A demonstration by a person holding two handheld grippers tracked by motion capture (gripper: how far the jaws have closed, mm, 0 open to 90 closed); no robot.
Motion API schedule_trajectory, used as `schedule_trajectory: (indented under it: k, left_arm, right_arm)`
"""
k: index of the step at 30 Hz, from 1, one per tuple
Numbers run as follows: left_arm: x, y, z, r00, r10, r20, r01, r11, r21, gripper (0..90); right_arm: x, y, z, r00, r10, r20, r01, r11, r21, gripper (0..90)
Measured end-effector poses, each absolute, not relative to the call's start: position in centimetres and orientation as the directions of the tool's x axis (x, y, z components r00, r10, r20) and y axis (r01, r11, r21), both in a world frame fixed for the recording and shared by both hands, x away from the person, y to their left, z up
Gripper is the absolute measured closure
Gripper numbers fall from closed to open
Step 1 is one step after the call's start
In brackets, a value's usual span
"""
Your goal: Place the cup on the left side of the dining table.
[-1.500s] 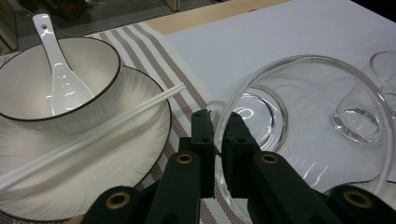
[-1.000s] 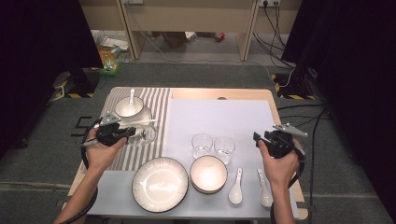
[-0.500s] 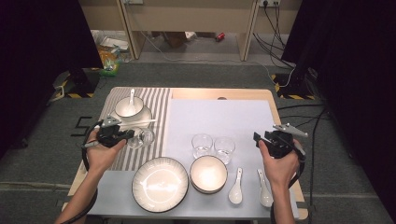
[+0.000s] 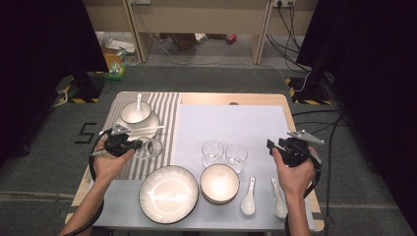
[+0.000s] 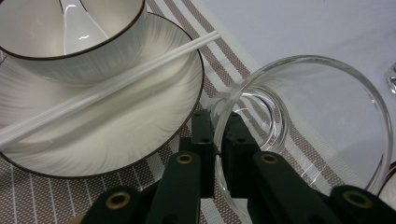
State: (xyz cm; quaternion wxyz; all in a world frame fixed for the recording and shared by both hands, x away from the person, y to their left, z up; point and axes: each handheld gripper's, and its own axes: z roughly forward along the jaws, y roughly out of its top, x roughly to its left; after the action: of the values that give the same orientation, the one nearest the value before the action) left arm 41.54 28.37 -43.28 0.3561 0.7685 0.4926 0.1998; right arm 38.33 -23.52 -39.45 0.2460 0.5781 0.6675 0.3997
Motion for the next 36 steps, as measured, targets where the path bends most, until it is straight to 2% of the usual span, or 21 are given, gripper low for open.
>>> schedule_trajectory:
  k: [36]
  left_arm:
    - [43.7,27.2,-43.6,0.411,0.908,-0.075,0.62,-0.218,0.754,81.9]
  right_arm:
    - [38.3,-23.5,-39.5,-0.211,0.968,0.134,0.574,0.012,0.819,52.6]
